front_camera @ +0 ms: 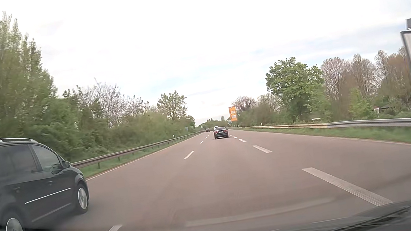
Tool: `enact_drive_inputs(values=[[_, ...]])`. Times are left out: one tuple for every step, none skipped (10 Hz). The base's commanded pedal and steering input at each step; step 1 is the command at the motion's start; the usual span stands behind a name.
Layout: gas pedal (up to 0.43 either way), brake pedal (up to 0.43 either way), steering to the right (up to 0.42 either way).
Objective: Follow the waypoints while adhering to traffic rules and regulations
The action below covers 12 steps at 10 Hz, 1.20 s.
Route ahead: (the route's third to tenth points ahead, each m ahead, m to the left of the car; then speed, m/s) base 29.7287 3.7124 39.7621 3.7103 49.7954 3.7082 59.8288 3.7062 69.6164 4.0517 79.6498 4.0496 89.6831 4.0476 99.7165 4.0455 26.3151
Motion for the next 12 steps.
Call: enact_drive_inputs(values=[[0.13,0.0,0.0],[0.13,0.0,-0.001],[0.13,0.0,-0.001],[0.13,0.0,-0.001],[0.13,0.0,-0.001],[0.13,0.0,-0.001],[0.13,0.0,-0.001],[0.13,0.0,-0.001],[0.13,0.0,-0.001],[0.13,0.0,-0.001],[0.13,0.0,-0.001],[0.13,0.0,-0.001]])
